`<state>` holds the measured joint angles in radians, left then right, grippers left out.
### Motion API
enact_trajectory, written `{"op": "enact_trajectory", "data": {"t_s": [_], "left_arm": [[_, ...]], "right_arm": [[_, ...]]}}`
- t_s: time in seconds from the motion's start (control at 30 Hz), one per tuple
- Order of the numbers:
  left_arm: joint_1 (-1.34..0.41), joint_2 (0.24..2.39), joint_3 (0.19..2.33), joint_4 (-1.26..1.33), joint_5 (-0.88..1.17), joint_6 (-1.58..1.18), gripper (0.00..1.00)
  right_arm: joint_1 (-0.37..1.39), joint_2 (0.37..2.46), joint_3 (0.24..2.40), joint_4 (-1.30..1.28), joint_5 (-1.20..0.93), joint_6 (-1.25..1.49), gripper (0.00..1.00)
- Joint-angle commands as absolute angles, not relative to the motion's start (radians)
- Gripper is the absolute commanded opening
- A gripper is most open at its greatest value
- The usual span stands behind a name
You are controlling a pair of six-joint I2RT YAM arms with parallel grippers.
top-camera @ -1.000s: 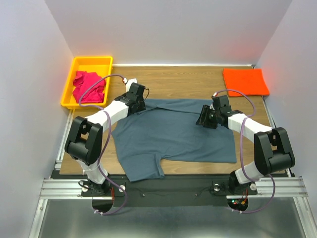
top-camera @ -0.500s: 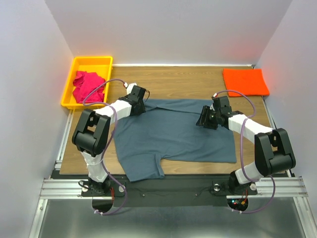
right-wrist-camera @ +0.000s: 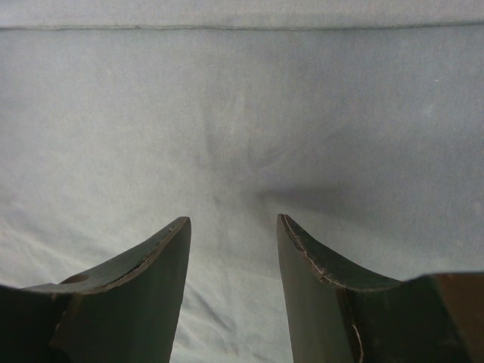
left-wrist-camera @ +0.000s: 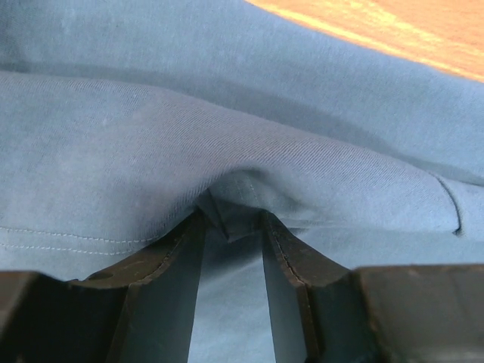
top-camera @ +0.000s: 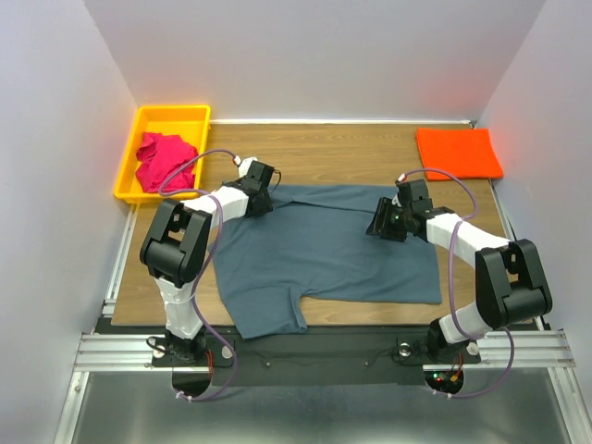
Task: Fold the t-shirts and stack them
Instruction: Fold the tshirt
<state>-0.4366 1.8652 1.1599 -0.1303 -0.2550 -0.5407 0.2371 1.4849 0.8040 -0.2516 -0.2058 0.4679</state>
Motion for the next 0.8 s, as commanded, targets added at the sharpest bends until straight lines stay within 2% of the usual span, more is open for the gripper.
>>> {"op": "enact_trajectory", "data": {"t_s": [0.0, 0.43, 0.53, 0.77], "left_arm": [[-0.434, 1.864, 1.196, -0.115, -0.265, -0.546, 0.43], [-0.433, 1.839, 1.209, -0.138, -0.273, -0.522, 0.05], [-0.436, 1.819, 1.227, -0.184, -0.276, -0.520, 0.00], [-0.465, 1.735, 1.279, -0.337, -0.253, -0.555, 0.00]], "right_arm": [[0.244, 1.460, 0.790, -0.218, -0.204, 0.460, 0.55], [0.244, 1.462, 0.790, -0.218, -0.218, 0.463, 0.55], [0.244, 1.460, 0.792, -0.218, -0.222, 0.463, 0.55], [0.244, 1.439, 0.798, -0.219, -0.230, 0.468, 0.55]]}}
